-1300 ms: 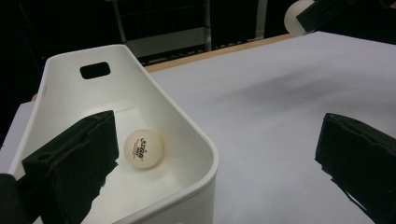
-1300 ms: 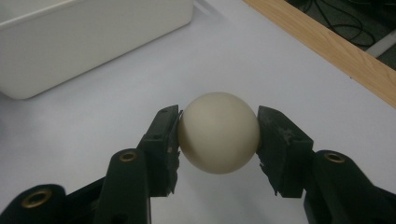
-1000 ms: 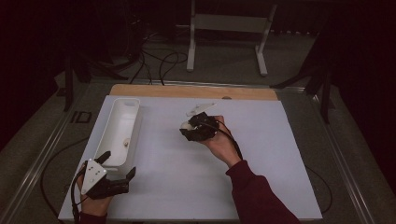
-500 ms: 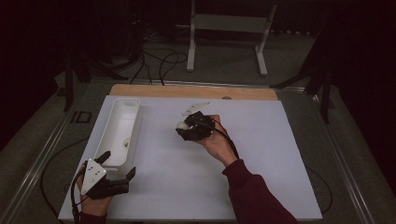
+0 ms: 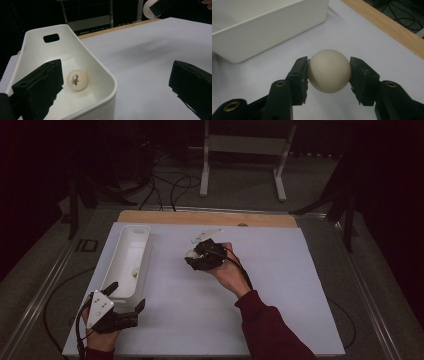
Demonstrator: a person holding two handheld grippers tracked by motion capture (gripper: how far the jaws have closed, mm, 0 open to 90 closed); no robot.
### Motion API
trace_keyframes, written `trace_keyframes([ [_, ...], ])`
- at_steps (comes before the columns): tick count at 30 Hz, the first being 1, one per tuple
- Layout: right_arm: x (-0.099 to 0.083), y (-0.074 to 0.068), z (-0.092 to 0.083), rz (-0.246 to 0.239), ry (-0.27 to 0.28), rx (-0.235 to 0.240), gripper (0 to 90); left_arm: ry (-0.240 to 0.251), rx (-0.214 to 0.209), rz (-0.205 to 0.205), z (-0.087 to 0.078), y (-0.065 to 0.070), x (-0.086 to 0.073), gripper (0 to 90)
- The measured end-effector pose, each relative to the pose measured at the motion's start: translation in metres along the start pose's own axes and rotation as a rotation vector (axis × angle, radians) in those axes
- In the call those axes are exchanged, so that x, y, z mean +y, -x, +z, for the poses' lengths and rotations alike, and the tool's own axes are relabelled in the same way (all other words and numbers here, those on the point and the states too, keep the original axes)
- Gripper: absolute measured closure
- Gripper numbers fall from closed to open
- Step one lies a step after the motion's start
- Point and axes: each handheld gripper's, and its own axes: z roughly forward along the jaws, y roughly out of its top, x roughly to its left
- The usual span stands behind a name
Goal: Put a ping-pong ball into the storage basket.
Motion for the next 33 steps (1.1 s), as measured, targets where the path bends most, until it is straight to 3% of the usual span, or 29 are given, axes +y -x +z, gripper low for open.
trace_keyframes([
  [20,0.015,-0.011,0.009,-0.026,0.012,0.017,50.2,0.001,0.000,0.000,-0.001,0.000,0.000,0.2],
  [33,0.021,-0.014,0.016,-0.010,0.022,0.033,50.2,0.002,-0.003,0.001,0.000,0.000,0.000,0.2],
])
